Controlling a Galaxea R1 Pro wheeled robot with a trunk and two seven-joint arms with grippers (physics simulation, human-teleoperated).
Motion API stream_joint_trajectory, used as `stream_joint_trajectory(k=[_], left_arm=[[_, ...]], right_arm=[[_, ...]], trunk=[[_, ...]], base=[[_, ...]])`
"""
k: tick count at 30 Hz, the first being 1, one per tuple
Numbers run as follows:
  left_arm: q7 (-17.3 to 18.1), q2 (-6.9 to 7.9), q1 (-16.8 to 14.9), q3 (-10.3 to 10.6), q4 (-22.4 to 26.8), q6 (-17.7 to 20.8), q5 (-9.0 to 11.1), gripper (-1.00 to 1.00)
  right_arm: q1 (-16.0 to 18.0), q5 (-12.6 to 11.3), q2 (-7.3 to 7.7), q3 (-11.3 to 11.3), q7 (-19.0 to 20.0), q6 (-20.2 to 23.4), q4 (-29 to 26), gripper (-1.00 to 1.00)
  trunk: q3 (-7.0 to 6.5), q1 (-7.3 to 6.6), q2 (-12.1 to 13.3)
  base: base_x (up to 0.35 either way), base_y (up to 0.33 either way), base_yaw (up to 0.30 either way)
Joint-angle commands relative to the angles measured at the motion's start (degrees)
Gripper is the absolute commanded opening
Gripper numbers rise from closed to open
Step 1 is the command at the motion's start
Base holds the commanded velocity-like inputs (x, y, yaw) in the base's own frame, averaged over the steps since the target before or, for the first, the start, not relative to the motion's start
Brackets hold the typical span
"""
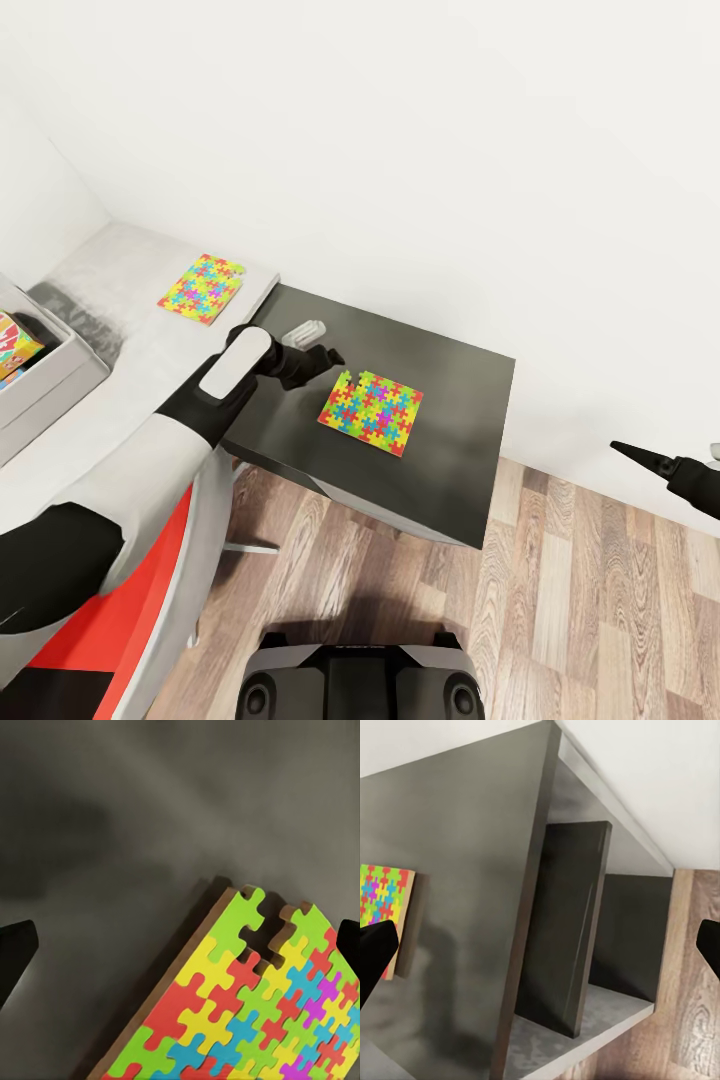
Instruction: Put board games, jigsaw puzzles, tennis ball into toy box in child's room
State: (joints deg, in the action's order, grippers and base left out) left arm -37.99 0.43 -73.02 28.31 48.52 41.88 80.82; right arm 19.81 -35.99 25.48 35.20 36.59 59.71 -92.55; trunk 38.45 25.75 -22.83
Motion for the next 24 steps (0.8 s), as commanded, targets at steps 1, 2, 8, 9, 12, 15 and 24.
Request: stream_joint_trajectory(k=[1, 2, 8, 9, 12, 15, 24], left_arm=[[-0.55, 0.04, -0.06, 0.17, 0.06, -0.09, 0.57, 1.0], [-0.38, 0.02, -0.08, 0.17, -0.02, -0.1, 0.4, 1.0], [0.07, -0.04, -0.16, 0.16, -0.29, -0.54, -0.08, 1.0], [0.13, -0.05, -0.16, 0.18, -0.39, -0.63, -0.13, 1.0], [0.22, -0.08, -0.14, 0.25, -0.78, -0.87, -0.19, 1.0], [0.27, -0.26, -0.09, 0.36, -1.32, -1.14, -0.27, 1.0], [0.37, -1.2, 0.15, 0.62, -2.37, -1.68, -0.42, 1.0]], right_arm=[[0.05, 0.3, 0.0, 0.08, 0.41, 0.29, -0.01, 1.0], [0.05, 0.3, 0.0, 0.11, 0.41, 0.29, -0.01, 1.0], [0.05, 0.3, 0.02, 0.18, 0.43, 0.29, 0.0, 1.0], [0.05, 0.3, 0.02, 0.19, 0.48, 0.29, 0.0, 1.0], [0.05, 0.3, 0.03, 0.2, 0.7, 0.29, 0.0, 1.0], [0.05, 0.3, 0.05, 0.21, 0.98, 0.29, -0.02, 1.0], [0.05, 0.3, 0.08, 0.39, 1.43, 0.29, 0.0, 1.0]], trunk=[[0.07, 0.03, -0.09], [0.07, 0.03, -0.09], [0.07, 0.03, -0.09], [0.07, 0.03, -0.09], [0.07, 0.03, -0.09], [0.07, 0.03, -0.09], [0.07, 0.03, -0.09]], base=[[0.0, 0.0, 0.0], [0.0, 0.0, 0.0], [0.0, 0.0, 0.0], [0.0, 0.0, 0.0], [0.0, 0.0, 0.0], [0.0, 0.0, 0.0], [0.0, 0.0, 0.0]])
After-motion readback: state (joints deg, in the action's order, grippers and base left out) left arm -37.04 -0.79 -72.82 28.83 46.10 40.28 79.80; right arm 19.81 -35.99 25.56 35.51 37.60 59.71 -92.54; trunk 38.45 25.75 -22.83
